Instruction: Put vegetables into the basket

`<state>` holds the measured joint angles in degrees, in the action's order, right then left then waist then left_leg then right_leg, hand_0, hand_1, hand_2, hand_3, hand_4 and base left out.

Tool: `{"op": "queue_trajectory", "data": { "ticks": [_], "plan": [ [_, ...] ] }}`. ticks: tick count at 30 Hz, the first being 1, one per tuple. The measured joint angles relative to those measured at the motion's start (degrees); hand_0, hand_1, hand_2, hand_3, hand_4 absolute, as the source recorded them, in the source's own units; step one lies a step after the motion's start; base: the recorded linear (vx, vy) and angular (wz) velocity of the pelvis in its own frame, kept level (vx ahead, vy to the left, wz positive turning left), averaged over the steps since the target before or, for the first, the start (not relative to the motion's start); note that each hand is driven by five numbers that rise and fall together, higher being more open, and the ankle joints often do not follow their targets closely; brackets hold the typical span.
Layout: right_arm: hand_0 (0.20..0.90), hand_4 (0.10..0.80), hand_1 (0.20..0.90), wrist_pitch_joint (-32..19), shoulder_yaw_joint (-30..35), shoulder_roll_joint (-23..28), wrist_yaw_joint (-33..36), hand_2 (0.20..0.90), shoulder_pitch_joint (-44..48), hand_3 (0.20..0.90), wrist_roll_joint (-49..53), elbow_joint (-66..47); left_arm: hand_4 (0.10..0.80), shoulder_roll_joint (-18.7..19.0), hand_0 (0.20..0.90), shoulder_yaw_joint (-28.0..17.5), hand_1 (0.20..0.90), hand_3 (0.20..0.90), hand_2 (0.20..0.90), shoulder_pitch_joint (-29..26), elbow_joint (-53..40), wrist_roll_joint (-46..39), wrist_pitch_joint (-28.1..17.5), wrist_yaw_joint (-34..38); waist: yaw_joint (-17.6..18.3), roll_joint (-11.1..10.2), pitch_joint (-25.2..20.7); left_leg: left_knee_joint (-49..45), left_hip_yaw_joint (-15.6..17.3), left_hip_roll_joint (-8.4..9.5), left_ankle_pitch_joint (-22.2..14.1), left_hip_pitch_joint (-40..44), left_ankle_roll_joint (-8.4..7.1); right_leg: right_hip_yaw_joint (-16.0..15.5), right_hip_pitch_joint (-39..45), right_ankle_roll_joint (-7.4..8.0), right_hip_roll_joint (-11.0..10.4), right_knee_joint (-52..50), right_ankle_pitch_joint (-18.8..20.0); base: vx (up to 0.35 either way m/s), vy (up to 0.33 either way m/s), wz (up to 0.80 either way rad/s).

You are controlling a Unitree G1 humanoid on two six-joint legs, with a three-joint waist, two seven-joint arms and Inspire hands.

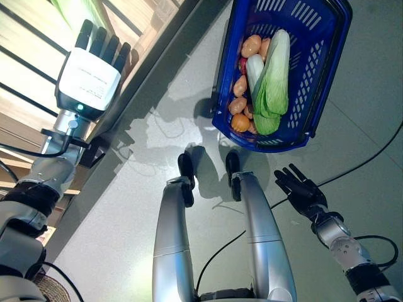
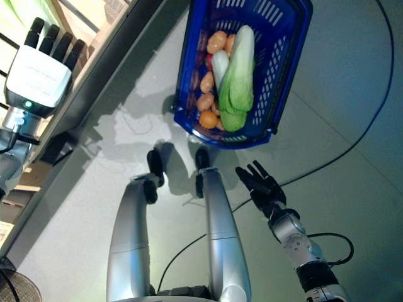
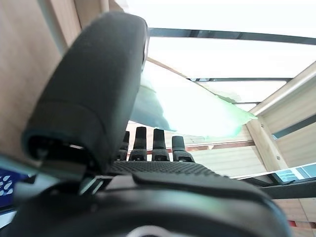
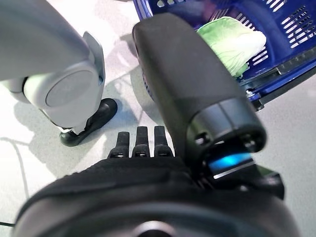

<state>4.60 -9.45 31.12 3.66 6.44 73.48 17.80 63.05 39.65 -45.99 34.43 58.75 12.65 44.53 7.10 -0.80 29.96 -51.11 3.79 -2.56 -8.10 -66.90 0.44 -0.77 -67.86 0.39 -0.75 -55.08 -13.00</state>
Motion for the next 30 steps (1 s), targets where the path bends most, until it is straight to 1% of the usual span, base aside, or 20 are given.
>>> {"op": "queue_trajectory", "data": {
  "ticks": [7,8,9,10,11,17,20,21,27,30],
  "plan": [
    [0.900,0.800,0.900,0.2,0.0,0.0,0.0,0.900,0.0,0.900,1.3,-0.2,0.800,0.1,0.900,-0.2,0.900,0.900,0.900,0.0,0.0,1.4,0.1,-0.7,0.4,0.0,0.0,2.0,0.1,0.14,0.9,0.5,-0.05,0.1,0.5,0.54,0.0,1.9,0.7,0.000,0.003,0.01],
    [0.900,0.800,0.900,0.2,0.0,0.0,0.0,0.900,0.0,0.900,1.3,-0.2,0.756,0.2,0.834,-0.2,0.834,0.834,0.834,-0.1,0.0,1.6,0.1,-1.1,0.5,0.0,0.0,1.9,0.1,0.13,0.8,0.5,-0.03,0.1,0.5,0.31,0.0,1.9,0.9,0.031,0.028,-0.03],
    [0.900,0.800,0.900,0.2,0.0,0.0,0.0,0.900,0.0,0.900,1.3,-0.2,0.591,0.3,0.587,-0.2,0.587,0.587,0.587,-0.4,0.0,1.9,-0.1,-1.7,0.6,0.0,0.0,1.8,0.2,0.13,0.8,0.5,-0.03,0.1,0.5,0.33,-0.1,1.8,0.9,0.028,0.030,-0.03],
    [0.900,0.800,0.900,0.2,0.0,0.0,0.0,0.900,0.0,0.900,1.3,-0.2,0.536,0.3,0.505,-0.1,0.505,0.505,0.505,-0.7,-0.1,2.1,-0.3,-2.1,0.6,0.0,0.0,1.8,0.3,0.12,0.8,0.5,-0.02,0.2,0.5,0.37,-0.1,1.9,0.9,0.020,0.035,-0.03],
    [0.900,0.800,0.900,0.2,0.0,0.0,0.0,0.900,0.0,0.900,1.3,-0.2,0.400,0.3,0.300,0.0,0.300,0.300,0.300,-1.3,-0.2,2.4,-0.6,-2.7,0.7,0.0,0.0,1.8,0.4,0.12,0.8,0.5,0.02,0.3,0.5,0.48,-0.1,1.9,1.0,0.012,0.040,-0.03],
    [0.900,0.800,0.900,0.2,0.2,0.0,0.0,0.900,0.0,0.900,1.4,-0.3,0.400,0.8,0.300,0.5,0.300,0.300,0.300,-4.2,-1.0,2.3,-0.8,-4.9,1.2,0.0,0.0,2.7,1.2,0.02,1.1,0.7,0.76,0.8,0.5,0.88,-0.2,3.0,1.3,0.021,0.030,-0.04],
    [0.900,0.800,0.900,0.3,0.2,0.0,0.0,0.900,-0.1,0.900,1.4,-0.2,0.400,0.9,0.300,0.6,0.300,0.300,0.300,-4.4,-1.3,2.0,-1.0,-5.6,1.2,0.0,0.0,3.4,1.5,0.03,1.3,1.0,0.82,0.9,0.5,0.92,-0.3,3.6,1.7,0.013,0.013,-0.04],
    [0.900,0.800,0.900,0.3,0.3,0.0,0.0,0.900,-0.1,0.900,1.4,-0.3,0.400,1.0,0.300,0.6,0.300,0.300,0.300,-4.5,-1.4,2.0,-1.0,-5.6,1.1,0.0,0.0,4.2,1.5,0.06,1.6,1.2,0.84,1.0,0.6,1.17,-0.3,4.4,2.2,0.000,0.000,0.00],
    [0.900,0.800,0.900,0.5,0.3,0.0,0.0,0.900,-0.1,0.900,1.4,-0.3,0.400,1.3,0.300,0.7,0.300,0.300,0.300,-4.5,-1.7,1.7,-1.6,-6.2,1.1,0.0,0.0,5.6,1.6,0.00,2.0,2.4,0.59,0.8,2.0,0.97,-0.3,6.0,2.8,0.000,0.000,0.00],
    [0.900,0.800,0.900,0.5,0.3,0.0,0.0,0.900,-0.1,0.900,1.4,-0.4,0.400,1.3,0.300,1.9,0.300,0.300,0.300,-5.0,-1.5,1.1,-2.1,-6.3,1.1,0.0,0.0,5.6,1.6,0.02,1.9,3.1,0.68,0.7,2.8,0.92,-0.3,6.0,2.8,0.000,0.000,0.00]
  ]
}}
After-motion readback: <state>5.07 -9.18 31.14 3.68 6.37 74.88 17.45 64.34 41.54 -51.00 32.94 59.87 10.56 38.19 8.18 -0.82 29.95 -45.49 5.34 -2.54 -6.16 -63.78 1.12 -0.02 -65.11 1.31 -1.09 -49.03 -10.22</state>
